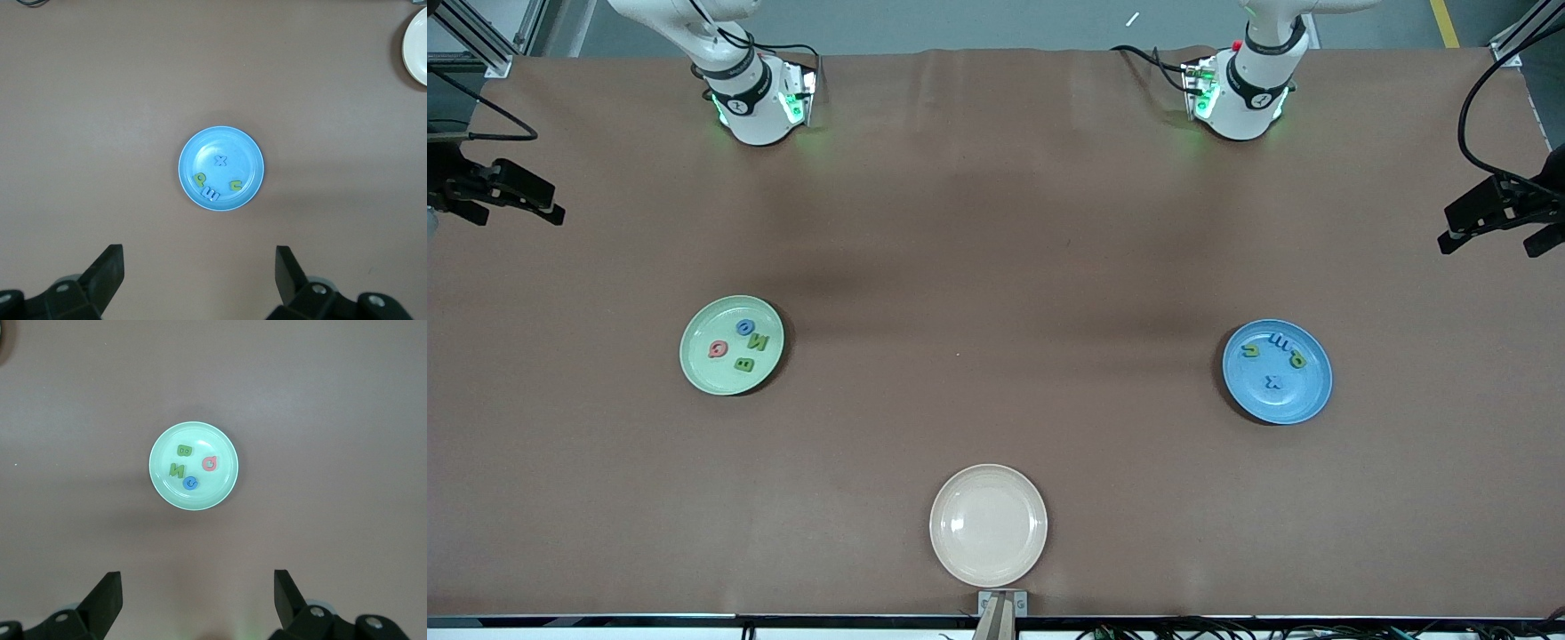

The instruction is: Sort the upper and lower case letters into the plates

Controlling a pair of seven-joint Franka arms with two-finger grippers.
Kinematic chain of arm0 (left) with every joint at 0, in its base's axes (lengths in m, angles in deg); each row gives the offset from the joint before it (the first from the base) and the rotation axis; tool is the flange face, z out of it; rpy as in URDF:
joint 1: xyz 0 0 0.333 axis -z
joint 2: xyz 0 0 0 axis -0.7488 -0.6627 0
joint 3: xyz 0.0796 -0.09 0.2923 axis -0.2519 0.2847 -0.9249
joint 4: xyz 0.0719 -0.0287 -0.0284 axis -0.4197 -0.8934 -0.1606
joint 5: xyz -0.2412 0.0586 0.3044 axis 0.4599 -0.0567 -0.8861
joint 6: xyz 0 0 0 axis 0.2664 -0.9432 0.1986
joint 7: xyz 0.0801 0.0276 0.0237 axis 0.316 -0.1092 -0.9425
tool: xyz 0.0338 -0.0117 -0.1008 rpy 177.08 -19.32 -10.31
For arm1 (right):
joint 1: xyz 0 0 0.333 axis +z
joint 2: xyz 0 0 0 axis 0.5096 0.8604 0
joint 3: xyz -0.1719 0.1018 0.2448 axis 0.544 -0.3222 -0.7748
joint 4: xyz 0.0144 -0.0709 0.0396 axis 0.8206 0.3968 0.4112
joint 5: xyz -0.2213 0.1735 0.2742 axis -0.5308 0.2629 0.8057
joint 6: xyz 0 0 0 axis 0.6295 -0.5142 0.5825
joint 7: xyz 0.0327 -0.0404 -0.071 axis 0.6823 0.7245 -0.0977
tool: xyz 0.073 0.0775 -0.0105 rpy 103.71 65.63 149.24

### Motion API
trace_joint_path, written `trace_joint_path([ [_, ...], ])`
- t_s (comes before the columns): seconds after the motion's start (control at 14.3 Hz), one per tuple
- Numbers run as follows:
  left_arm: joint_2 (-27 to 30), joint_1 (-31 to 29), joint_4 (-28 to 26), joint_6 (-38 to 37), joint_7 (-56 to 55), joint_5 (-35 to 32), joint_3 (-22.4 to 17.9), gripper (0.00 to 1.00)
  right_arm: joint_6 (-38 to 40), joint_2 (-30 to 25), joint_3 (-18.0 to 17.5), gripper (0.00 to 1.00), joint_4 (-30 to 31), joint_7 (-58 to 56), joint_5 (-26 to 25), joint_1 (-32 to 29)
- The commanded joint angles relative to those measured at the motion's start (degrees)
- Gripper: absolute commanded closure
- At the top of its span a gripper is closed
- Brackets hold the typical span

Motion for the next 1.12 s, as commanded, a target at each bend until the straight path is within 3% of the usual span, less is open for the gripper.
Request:
trace_joint_path([
  [0.0,-0.41,-0.14,1.74,-1.62,0.14,-0.23,0.14,0.00,0.11,-0.17,-0.17,0.00,0.13,1.16,-0.07,0.32],
  [1.05,-0.50,0.21,1.56,-3.12,0.05,-0.14,0.67,0.00,-0.24,-0.34,-0.08,0.00,0.48,1.33,-0.95,1.02],
])
